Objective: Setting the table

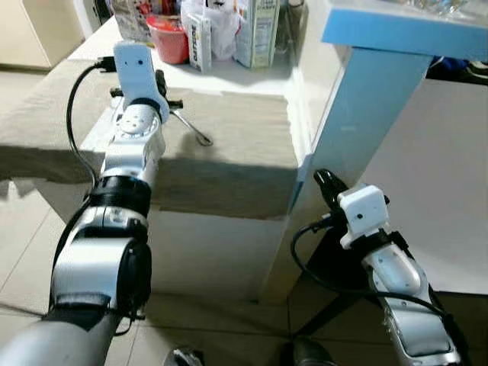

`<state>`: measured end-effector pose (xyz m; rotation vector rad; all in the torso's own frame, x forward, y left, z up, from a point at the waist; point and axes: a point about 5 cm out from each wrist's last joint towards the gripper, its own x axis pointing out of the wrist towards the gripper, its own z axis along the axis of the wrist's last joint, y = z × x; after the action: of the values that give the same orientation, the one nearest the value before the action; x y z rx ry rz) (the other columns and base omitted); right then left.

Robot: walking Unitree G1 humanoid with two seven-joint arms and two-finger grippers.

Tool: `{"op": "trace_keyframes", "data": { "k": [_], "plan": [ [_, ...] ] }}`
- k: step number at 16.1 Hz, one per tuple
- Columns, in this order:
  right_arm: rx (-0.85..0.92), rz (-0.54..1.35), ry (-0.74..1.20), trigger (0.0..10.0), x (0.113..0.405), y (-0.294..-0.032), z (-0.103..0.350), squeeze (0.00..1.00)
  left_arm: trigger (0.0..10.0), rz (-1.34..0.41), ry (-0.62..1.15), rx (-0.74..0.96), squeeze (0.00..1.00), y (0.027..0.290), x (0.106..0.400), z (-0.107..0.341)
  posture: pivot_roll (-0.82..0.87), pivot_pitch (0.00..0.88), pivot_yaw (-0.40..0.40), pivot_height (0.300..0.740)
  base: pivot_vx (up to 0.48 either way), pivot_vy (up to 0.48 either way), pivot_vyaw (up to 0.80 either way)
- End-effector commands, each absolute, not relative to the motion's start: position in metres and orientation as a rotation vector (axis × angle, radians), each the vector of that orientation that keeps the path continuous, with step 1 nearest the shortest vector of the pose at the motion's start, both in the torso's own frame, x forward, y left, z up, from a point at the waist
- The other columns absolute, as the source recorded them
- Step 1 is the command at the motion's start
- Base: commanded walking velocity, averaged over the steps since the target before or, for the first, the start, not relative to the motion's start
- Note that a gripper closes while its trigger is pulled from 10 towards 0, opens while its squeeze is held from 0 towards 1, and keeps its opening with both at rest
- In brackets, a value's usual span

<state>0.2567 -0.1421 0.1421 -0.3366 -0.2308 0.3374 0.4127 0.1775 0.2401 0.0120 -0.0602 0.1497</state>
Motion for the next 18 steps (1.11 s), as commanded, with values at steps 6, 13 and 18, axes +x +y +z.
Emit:
{"op": "trace_keyframes", "data": {
  "k": [6,13,18],
  "plan": [
    [-0.336,0.322,-0.229,10.0,0.256,-0.144,0.14,0.0,10.0,0.148,-0.017,-0.025,1.0,0.177,0.418,0.239,-0.15,0.016,-0.001,0.702,0.0,0.0,0.0],
    [-0.332,0.32,-0.232,10.0,0.257,-0.142,0.14,0.0,10.0,0.134,-0.03,0.0,1.0,0.174,0.423,0.249,-0.15,0.017,0.004,0.702,0.0,0.0,0.0],
    [-0.328,0.321,-0.233,10.0,0.257,-0.139,0.139,0.0,10.0,0.155,0.019,-0.015,0.0,0.178,0.424,0.246,-0.15,0.024,0.014,0.702,0.0,0.0,0.0]
  ]
}}
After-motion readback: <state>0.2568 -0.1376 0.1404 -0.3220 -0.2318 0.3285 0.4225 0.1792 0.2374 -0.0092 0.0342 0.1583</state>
